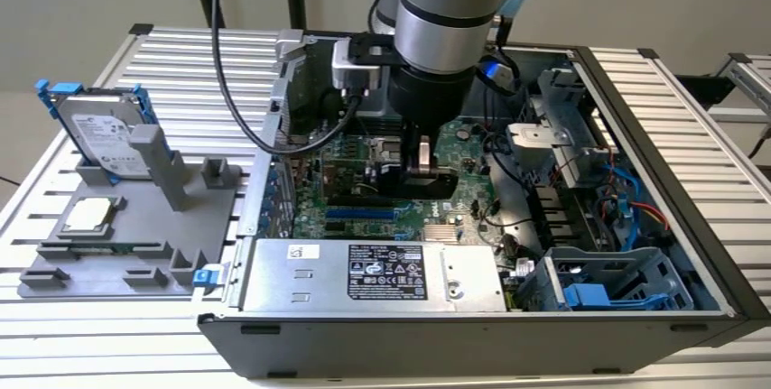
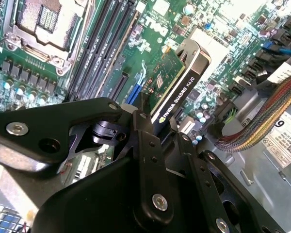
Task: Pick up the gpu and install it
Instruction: 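Insert the gpu into the slot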
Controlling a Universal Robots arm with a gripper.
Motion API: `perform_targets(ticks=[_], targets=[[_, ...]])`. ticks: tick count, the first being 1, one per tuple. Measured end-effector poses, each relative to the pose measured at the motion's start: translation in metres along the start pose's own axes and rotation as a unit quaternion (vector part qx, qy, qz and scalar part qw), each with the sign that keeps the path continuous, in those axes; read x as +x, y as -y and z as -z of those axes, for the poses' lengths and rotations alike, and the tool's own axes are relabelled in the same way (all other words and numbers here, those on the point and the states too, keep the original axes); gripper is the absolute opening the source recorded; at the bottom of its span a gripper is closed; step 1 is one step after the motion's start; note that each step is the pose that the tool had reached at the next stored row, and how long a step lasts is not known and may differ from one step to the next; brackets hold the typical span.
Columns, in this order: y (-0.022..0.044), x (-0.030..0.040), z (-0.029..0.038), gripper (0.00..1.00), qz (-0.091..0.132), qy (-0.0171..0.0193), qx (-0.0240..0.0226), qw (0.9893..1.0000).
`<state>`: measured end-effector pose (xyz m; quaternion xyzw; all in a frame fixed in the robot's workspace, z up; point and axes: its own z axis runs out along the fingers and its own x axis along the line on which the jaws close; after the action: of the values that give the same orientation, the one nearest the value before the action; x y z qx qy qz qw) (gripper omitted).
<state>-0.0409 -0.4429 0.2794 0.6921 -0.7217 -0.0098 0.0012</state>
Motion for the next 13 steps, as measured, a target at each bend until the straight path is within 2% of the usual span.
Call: perform_targets(ticks=[13], targets=[[-0.0137, 0.0017, -0.0078, 0.00, 0.000, -0.0001, 0.0000, 1.0000]])
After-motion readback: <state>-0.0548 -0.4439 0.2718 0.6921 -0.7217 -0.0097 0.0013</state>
